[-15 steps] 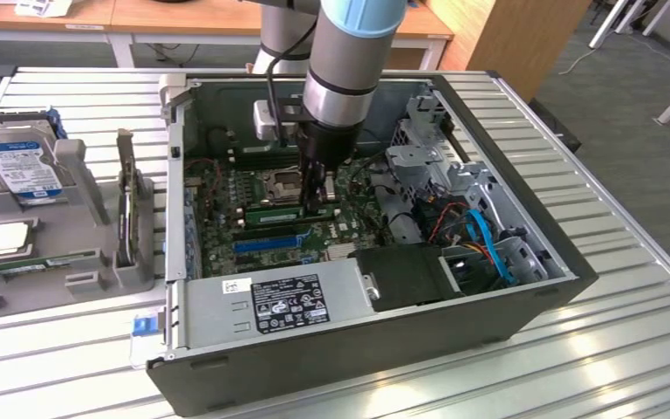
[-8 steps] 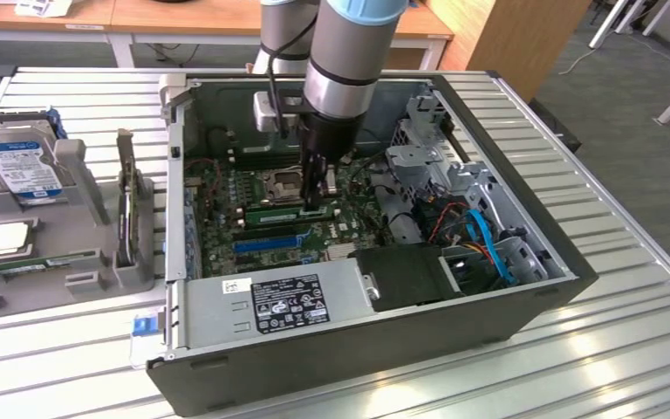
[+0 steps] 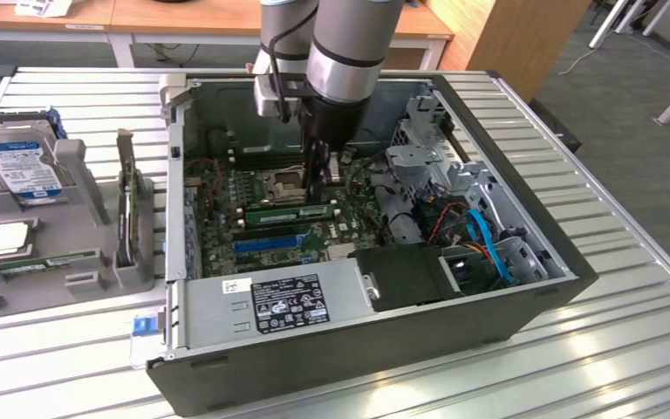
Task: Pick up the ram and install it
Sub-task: 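Insert the ram into the slot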
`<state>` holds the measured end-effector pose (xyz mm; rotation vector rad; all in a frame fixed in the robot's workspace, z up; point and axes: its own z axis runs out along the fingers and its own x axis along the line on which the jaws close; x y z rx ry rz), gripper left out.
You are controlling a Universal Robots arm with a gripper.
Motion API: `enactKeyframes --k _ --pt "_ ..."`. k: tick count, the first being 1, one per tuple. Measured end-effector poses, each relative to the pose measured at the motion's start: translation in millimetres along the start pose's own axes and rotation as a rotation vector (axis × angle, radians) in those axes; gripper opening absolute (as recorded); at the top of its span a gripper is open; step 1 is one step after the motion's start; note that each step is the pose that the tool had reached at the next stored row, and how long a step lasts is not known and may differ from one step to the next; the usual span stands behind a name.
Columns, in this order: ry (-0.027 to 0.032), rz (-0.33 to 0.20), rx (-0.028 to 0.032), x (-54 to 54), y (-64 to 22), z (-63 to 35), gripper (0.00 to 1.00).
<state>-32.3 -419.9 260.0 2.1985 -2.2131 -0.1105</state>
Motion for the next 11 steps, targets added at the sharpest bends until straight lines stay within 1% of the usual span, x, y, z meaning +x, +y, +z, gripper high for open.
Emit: enactKeyframes --k 11 --pt "0.0 0.0 0.0 -1.0 0.7 -27.0 0.31"
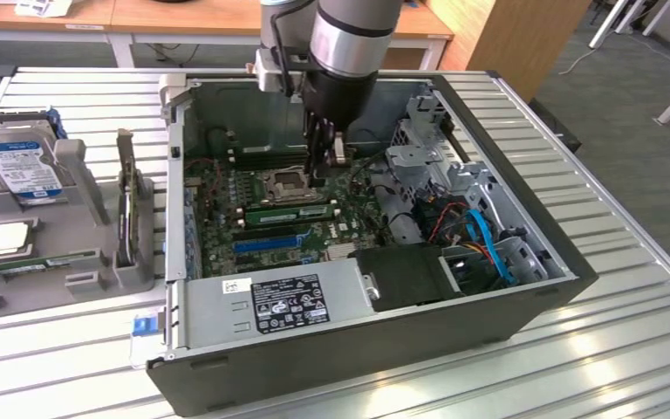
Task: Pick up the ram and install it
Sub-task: 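Insert the ram into the slot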
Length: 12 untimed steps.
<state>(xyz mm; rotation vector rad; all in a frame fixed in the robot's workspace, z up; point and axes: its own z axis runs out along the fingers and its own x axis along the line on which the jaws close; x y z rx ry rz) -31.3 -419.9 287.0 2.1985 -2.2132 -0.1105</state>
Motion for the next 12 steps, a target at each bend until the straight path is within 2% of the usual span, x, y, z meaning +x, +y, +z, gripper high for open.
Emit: enactKeyframes --k 12 --pt "-0.0003 0.0 0.0028 -0.8 1.1 -21.9 0.31"
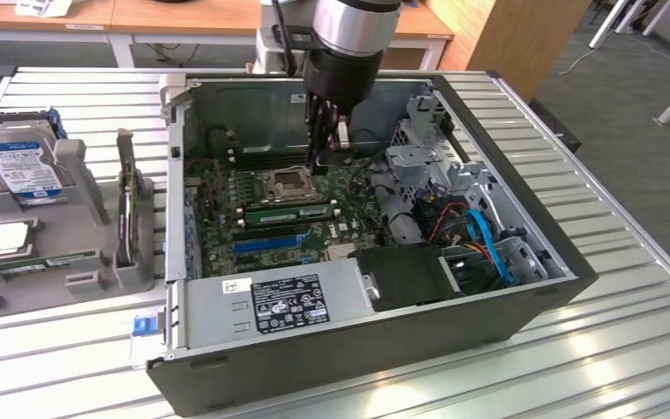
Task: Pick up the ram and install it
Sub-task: 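Insert the ram into the slot, then press down the ram until it locks into place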
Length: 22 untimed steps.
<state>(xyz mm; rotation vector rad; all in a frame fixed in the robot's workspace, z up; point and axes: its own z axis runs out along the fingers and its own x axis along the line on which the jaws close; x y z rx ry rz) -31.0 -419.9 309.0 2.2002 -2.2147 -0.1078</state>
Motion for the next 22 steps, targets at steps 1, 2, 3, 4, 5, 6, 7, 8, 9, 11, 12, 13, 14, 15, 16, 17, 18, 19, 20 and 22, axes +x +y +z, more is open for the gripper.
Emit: enactKeyframes --k 1,2,3,4,5,6,7,8,9,11,12,13,14,15,16,17,18,19,20,22 --pt "0.0 0.0 0.0003 -0.1 0.1 -1.8 0.31" --pt "0.0 0.0 0.0004 -0.1 0.2 -3.6 0.31" --pt "0.0001 0.0 0.0006 -0.2 0.3 -5.4 0.31" --pt "0.0 0.0 0.0009 -0.2 0.4 -6.9 0.31" --pt "0.0 0.0 0.0011 -0.3 0.5 -8.5 0.31" --pt "0.0 0.0 0.0013 -0.4 0.6 -10.0 0.31" --pt "0.0 0.0 0.0015 -0.4 0.7 -11.5 0.31" --pt "0.0 0.0 0.0018 -0.5 0.8 -13.0 0.31" --pt "0.0 0.0 0.0021 -0.5 0.9 -14.6 0.31" --pt "-0.0001 0.0 0.0025 -0.6 1.1 -17.9 0.31" --pt "0.0 0.0 0.0026 -0.7 1.2 -19.5 0.31" --pt "0.0 0.0 0.0028 -0.7 1.3 -21.0 0.31" --pt "0.0 0.0 0.003 -0.8 1.4 -22.2 0.31" --pt "-0.0002 0.0 0.0033 -0.8 1.4 -23.4 0.31" --pt "-0.0003 0.0 0.0036 -0.9 1.4 -23.8 0.31" --pt "-0.0003 0.0 0.0036 -0.9 1.5 -23.8 0.31" --pt "-0.0002 0.0 0.0035 -0.9 1.5 -23.9 0.31" --pt "-0.0002 0.0 0.0036 -0.9 1.5 -23.9 0.31" --pt "-0.0002 0.0 0.0035 -0.8 1.5 -23.9 0.31" --pt "-0.0002 0.0 0.0036 -0.9 1.5 -23.9 0.31"
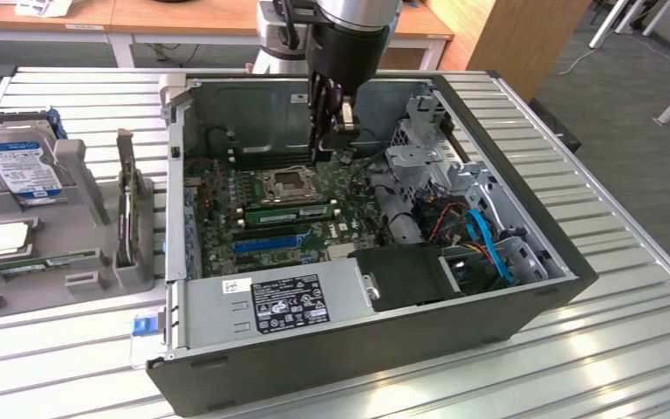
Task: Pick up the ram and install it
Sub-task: 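Press down the ram until it locks into place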
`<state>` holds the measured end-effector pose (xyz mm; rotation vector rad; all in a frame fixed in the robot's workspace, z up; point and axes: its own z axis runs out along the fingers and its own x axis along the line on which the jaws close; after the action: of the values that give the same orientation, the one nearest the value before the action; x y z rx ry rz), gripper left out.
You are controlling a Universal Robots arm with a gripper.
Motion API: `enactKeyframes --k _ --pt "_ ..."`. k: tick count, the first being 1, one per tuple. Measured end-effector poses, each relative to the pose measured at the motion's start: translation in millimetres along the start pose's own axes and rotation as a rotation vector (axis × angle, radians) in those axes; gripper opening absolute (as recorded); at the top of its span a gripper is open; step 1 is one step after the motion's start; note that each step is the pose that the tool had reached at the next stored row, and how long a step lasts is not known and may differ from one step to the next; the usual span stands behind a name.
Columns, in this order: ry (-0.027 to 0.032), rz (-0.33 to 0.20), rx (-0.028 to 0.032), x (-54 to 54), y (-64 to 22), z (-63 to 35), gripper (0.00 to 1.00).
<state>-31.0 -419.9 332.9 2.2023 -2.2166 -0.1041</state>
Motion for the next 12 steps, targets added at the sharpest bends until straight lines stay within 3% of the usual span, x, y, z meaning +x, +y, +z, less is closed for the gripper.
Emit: enactKeyframes --k 8,12 --pt "0.0 0.0 0.0 0.0 0.0 0.0 0.3" --pt "0.0 0.0 -0.0001 0.0 0.0 0.0 0.11"
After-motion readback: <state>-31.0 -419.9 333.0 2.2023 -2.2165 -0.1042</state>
